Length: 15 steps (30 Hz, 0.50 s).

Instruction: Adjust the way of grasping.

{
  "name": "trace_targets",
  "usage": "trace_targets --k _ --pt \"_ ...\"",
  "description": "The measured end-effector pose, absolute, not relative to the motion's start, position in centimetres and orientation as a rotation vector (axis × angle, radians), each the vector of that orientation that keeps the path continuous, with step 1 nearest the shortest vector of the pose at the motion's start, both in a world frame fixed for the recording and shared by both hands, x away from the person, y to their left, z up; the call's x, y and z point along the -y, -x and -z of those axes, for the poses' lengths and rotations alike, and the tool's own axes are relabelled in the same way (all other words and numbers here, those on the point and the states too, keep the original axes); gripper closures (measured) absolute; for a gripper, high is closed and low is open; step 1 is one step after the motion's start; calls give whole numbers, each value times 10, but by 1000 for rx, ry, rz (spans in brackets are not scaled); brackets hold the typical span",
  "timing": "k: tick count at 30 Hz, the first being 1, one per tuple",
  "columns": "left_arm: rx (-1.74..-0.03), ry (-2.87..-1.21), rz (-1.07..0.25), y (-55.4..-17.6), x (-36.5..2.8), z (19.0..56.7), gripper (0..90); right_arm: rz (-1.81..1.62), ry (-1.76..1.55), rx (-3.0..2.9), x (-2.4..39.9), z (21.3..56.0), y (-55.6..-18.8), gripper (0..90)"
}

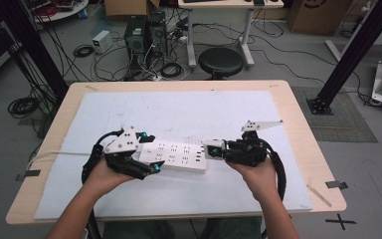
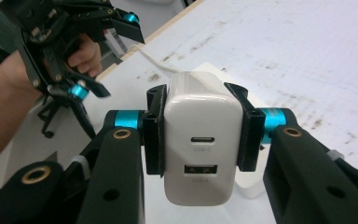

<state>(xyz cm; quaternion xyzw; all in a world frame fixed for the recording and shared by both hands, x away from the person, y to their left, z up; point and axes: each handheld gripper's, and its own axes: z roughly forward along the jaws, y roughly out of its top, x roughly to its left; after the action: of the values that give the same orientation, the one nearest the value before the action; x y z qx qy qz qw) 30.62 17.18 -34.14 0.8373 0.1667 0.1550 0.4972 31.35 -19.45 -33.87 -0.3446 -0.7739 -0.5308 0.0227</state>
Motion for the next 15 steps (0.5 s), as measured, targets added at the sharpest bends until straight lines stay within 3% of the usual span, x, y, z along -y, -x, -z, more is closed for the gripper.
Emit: trace_targets --k 15 --pt "-513 -2071 -333 -333 -204 338 191 1609 1116 2430 200 333 -320 634"
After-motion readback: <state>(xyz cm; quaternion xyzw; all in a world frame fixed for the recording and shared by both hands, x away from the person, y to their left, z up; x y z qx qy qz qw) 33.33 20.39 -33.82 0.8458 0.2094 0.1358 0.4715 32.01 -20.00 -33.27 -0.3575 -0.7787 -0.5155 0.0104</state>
